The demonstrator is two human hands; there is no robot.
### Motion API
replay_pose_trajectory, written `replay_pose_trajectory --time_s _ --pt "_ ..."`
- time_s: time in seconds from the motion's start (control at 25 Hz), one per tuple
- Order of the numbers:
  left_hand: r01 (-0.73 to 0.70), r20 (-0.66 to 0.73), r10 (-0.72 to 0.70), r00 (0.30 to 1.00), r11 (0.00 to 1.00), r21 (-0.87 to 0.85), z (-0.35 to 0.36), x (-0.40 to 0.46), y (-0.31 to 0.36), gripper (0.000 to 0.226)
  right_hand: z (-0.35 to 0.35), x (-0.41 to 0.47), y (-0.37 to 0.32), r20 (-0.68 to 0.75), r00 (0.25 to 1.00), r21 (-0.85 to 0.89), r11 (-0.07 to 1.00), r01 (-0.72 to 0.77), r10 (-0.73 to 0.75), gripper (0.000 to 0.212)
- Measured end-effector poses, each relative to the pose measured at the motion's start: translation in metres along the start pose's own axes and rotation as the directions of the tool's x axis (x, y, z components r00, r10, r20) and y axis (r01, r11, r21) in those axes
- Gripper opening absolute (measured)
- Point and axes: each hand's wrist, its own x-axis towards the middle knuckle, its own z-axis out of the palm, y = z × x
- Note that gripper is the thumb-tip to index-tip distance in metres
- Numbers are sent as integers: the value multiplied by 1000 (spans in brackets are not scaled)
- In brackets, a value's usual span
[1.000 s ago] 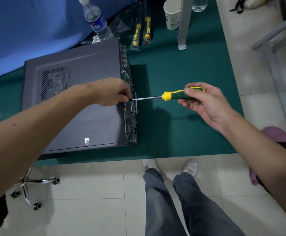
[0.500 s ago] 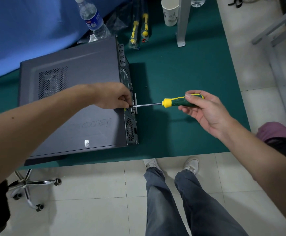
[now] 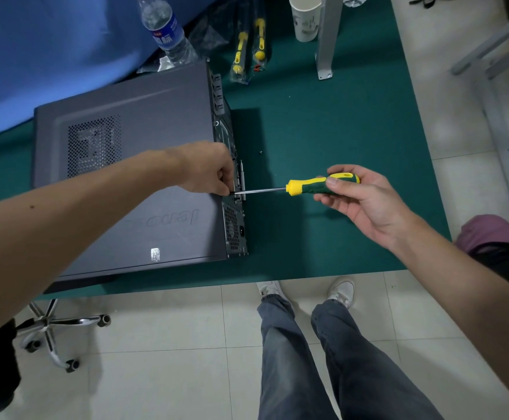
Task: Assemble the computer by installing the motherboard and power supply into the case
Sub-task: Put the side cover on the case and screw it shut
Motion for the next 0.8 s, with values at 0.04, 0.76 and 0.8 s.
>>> replay_pose_trajectory --time_s 0.04,0.76,0.8 --pt "6 5 -6 1000 1000 7 -1 0 1 4 1 0 1 0 1000 0 1000 -1 1 17" --pt "-3 -590 -419 690 814 -581 68 -39 -19 15 -3 7 -12 85 996 -249 968 45 -24 32" --pt "61 -621 -479 620 819 -571 81 -39 -18 25 -2 8 -14 71 997 -318 947 53 -32 29"
